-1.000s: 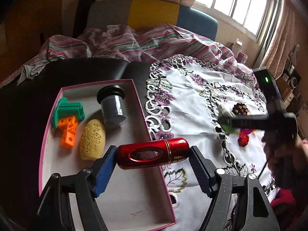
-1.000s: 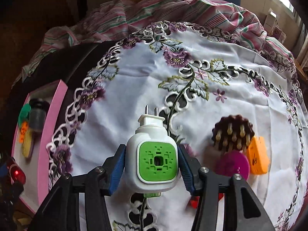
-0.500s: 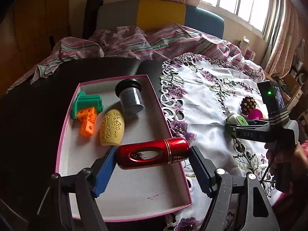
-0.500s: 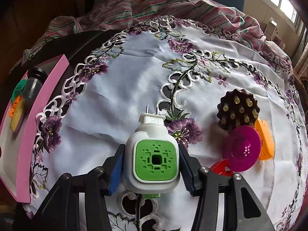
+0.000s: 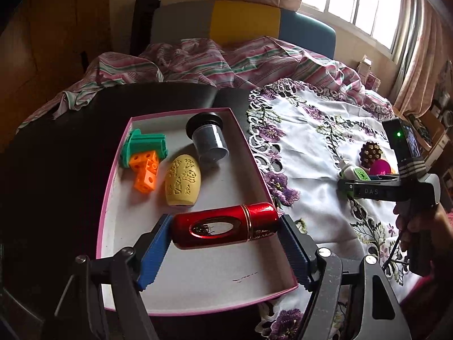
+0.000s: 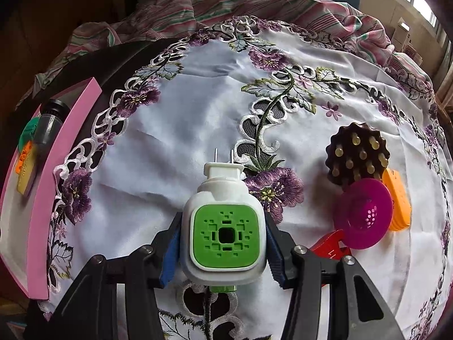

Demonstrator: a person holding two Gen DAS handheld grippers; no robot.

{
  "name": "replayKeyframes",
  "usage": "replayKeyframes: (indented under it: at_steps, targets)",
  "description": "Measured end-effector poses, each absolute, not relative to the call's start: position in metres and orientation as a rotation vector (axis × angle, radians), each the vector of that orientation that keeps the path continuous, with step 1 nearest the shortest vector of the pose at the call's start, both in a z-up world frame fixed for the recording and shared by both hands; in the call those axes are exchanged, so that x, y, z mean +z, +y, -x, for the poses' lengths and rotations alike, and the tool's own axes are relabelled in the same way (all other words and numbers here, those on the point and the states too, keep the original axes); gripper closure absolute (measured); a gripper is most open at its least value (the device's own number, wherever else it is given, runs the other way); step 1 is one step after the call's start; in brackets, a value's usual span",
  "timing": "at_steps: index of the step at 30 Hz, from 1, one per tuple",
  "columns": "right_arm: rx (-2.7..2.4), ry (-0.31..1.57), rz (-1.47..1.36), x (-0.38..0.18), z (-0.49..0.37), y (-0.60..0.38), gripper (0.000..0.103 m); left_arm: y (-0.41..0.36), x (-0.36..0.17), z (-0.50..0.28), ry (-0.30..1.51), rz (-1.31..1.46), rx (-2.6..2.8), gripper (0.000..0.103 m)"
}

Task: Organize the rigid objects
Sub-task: 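Carry the red cylinder into the tray and open the left tool while the right tool holds the plug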

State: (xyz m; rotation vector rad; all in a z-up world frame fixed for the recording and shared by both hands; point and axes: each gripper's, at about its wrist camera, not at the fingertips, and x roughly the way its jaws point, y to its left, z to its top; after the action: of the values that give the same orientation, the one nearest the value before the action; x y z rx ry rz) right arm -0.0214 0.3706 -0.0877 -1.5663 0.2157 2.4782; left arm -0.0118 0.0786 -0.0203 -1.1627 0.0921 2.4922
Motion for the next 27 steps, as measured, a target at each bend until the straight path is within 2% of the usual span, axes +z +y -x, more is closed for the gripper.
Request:
replayKeyframes:
  at_steps: [8,13,18,21,27]
  targets:
    - [2.48,0.167,1.559,-0.089,0.022,0.366,0.05,0.017,-0.028,0.036,-0.111,1.283,2.572,0.028]
    - [2.479,0.146,1.559,-0.089,0.021,0.364,0.05,0.007,-0.032,0.045,-0.151,1.312,2.585,0.028]
    - [2.48,0.147,1.561,-0.089,0.022,0.363,0.05,0.017,-0.036,0.056,-0.091,1.317,2.592,0.028]
    - [2.48,0.144,1.562,-0.089,0.022,0.363,0.051,0.027,-0.041,0.061,0.04,1.302,2.629,0.028]
    - [2.472,0.144,1.573,-0.092,0.023,0.363,0.051,0.027,-0.051,0.075,0.092,1.303,2.616,0.028]
